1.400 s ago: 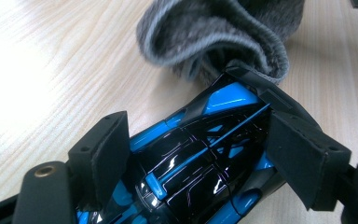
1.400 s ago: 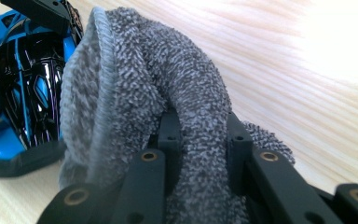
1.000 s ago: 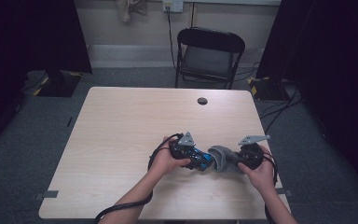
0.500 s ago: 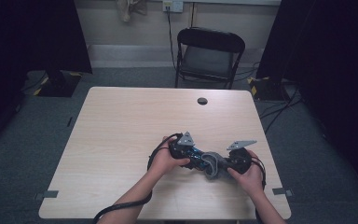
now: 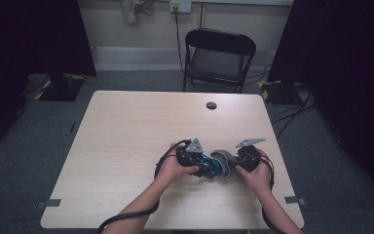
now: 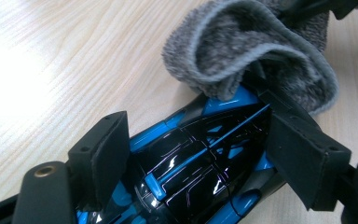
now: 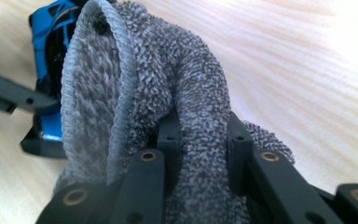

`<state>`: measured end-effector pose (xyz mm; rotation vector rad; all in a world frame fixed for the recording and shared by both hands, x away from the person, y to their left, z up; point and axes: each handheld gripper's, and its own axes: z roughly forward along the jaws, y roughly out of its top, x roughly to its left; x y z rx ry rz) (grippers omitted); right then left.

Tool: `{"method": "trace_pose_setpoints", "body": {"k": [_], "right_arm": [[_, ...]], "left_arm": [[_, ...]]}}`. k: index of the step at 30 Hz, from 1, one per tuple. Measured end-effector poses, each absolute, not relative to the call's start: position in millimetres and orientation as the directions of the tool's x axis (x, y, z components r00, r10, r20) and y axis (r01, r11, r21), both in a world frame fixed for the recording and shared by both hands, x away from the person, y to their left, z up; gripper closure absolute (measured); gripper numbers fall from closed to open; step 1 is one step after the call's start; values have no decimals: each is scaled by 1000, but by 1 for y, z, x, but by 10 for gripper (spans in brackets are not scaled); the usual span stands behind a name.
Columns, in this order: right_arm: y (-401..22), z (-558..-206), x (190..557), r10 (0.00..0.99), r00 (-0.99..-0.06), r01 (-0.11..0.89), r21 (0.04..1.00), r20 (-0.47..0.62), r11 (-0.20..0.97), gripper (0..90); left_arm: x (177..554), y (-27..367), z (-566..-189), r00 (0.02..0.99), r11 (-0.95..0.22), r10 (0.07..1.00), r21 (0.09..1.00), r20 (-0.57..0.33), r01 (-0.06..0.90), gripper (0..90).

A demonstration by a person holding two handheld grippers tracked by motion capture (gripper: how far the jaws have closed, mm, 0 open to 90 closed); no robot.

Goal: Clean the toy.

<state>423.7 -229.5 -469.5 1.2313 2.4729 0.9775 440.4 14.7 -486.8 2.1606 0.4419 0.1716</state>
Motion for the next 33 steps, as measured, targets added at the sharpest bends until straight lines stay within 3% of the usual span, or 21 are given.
{"method": "trace_pose_setpoints", "body": {"k": [11,17,20,22,26,33], "right_arm": [[-257,-450,441,846,-528,654,674,81,344,738],[-263,-462,443,855,-510,674,663,98,326,713],[-260,-472,439,827,-551,677,640,113,363,627],[-258,-471,436,819,-566,662,646,97,380,491],[-259,-465,434,816,-576,651,634,55,417,402],[-268,-473,434,823,-564,673,619,72,406,503]], "left_arm": [[440,13,-487,928,-533,370,809,-42,249,216],[438,12,-487,925,-528,377,810,-45,255,215],[438,12,-487,923,-527,383,810,-44,257,209],[438,11,-487,922,-531,385,805,-47,263,205],[438,9,-483,918,-545,393,792,-47,274,204],[437,19,-474,916,-542,398,790,-58,285,200]]}}
